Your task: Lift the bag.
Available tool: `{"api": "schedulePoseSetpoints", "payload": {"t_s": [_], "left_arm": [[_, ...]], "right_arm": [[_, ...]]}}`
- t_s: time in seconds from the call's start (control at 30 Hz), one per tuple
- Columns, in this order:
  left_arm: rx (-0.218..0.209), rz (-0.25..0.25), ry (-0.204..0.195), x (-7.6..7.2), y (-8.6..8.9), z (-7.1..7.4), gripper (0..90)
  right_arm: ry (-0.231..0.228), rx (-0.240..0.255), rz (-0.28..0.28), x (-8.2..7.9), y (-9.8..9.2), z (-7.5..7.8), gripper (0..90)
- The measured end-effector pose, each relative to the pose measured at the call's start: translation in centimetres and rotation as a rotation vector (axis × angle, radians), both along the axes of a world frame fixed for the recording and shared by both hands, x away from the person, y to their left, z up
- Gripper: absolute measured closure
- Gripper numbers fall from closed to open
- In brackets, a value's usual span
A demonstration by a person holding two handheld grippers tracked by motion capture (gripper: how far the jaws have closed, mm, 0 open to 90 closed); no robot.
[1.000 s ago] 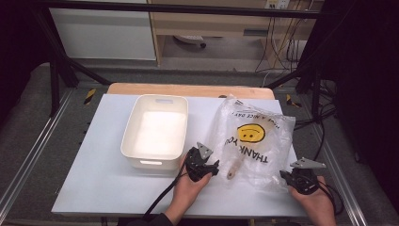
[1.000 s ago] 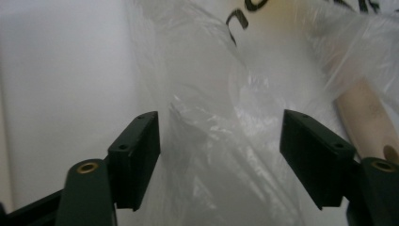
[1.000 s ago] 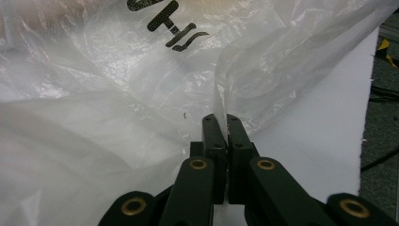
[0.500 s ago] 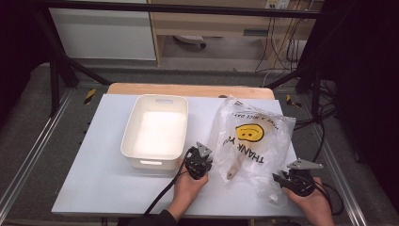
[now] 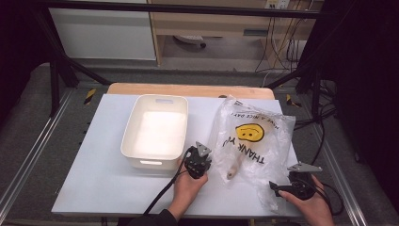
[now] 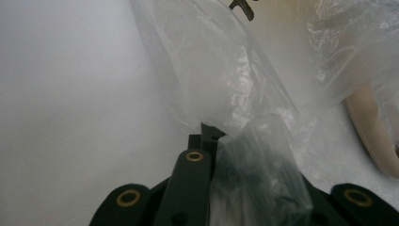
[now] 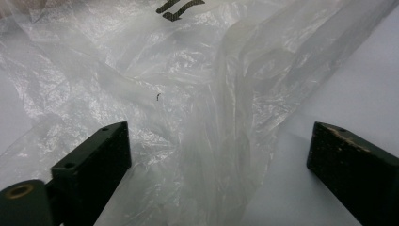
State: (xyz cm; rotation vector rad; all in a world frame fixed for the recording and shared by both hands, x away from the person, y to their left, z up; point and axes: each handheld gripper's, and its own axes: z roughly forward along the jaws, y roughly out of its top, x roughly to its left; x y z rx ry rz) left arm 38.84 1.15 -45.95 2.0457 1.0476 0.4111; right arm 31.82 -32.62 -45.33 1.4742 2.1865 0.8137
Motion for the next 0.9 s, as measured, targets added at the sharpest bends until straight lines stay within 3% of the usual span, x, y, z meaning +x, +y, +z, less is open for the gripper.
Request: {"api": "schedulePoseSetpoints", "payload": {"t_s": [0.07,0.23,0.43,0.63,0.8,0.9], "left_arm": [[-0.001,-0.002,0.001,0.0,0.0,0.0,88.0],[0.0,-0.011,-0.002,-0.1,0.0,0.0,89.5],[-0.043,-0.037,0.005,-0.4,-0.2,0.4,90.0],[-0.101,-0.07,0.023,-0.5,0.2,1.7,90.0],[-0.206,-0.101,0.068,-0.3,1.1,3.4,90.0],[-0.2,-0.107,0.052,-0.3,1.1,4.2,90.0]], "right_arm": [[-0.015,-0.006,0.014,-0.1,0.2,0.1,19.8],[-0.04,0.012,0.047,-0.1,0.8,0.3,51.5],[-0.047,0.04,0.093,0.5,1.3,0.3,86.3],[-0.052,0.04,0.161,1.1,2.1,0.5,90.0],[-0.069,0.043,0.187,1.6,3.0,1.6,90.0],[-0.075,0.05,0.199,2.0,3.6,2.2,90.0]]}}
